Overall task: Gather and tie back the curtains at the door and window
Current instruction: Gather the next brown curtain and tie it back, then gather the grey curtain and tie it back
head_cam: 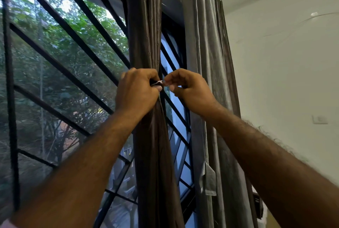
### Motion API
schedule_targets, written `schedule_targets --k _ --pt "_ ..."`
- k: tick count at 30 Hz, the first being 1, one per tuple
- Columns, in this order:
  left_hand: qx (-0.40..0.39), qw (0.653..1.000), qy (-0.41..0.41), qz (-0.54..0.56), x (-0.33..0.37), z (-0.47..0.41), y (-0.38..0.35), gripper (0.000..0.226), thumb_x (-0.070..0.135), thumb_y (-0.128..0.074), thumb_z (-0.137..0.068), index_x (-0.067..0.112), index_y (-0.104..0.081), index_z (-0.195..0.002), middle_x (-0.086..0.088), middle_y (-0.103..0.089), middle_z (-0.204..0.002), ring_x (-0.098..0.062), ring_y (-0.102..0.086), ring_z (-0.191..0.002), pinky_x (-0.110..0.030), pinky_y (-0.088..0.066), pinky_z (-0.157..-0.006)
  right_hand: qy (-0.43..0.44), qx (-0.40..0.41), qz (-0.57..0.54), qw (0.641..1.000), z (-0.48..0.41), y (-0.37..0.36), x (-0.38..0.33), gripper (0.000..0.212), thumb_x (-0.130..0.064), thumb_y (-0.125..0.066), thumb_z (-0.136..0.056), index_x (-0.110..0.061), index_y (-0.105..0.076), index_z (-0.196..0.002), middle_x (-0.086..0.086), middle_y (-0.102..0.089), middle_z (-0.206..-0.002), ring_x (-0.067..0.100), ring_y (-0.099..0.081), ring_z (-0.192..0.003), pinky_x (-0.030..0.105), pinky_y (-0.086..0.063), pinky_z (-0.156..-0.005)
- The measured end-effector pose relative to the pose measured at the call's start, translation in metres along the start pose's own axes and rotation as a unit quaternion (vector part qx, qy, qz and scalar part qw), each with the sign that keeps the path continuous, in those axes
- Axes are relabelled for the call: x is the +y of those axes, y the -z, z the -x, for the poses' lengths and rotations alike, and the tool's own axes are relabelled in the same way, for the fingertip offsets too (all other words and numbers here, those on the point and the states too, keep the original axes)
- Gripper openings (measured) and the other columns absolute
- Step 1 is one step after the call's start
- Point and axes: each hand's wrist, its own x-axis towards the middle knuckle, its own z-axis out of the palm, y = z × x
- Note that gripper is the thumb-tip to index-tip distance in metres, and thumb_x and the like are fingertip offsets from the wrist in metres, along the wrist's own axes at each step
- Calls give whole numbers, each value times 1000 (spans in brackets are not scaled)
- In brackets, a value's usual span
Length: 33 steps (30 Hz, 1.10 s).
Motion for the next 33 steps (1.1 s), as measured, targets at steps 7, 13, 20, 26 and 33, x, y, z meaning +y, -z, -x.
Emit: schedule_targets --k 7,13,20,26,33 --pt "9 998 -44 -52 3 5 -14 26 33 -76 -81 26 -72 -106 3 -71 -107 -25 -52 -111 -43 -32 -97 -69 6 10 998 22 29 19 20 1 -62 -93 -6 -68 -111 9 -74 -105 22 -69 -99 30 -57 -85" --pt "72 991 -91 -69 25 10 -25 24 28 -72 -85 20 -72 -107 -2 -71 -107 -29 -55 -110 -46 -33 -97 -107 11 20 994 29 69 44 18 -9 -65 -94 -7 -68 -112 10 -73 -108 28 -71 -97 36 -60 -83" --pt "177 970 -154 -64 83 3 -64 17 15 -62 -88 16 -72 -101 -3 -71 -103 -28 -58 -104 -40 -35 -93 -124 50 1 991 19 134 109 16 -4 -65 -92 -14 -70 -103 6 -75 -95 14 -72 -82 23 -56 -67" --pt "114 989 8 90 124 -12 -153 18 17 -58 -92 17 -73 -103 -1 -72 -101 -23 -64 -98 -44 -53 -86 -155 90 47 983 10 177 172 11 -9 -66 -91 -17 -71 -97 5 -76 -89 21 -74 -83 36 -60 -76" --pt "28 974 190 116 111 -27 -272 37 30 -60 -92 24 -57 -129 0 -60 -128 -26 -57 -115 -47 -51 -92 -200 173 61 962 3 212 247 14 -15 -64 -93 -14 -70 -106 3 -74 -99 19 -70 -94 41 -59 -88"
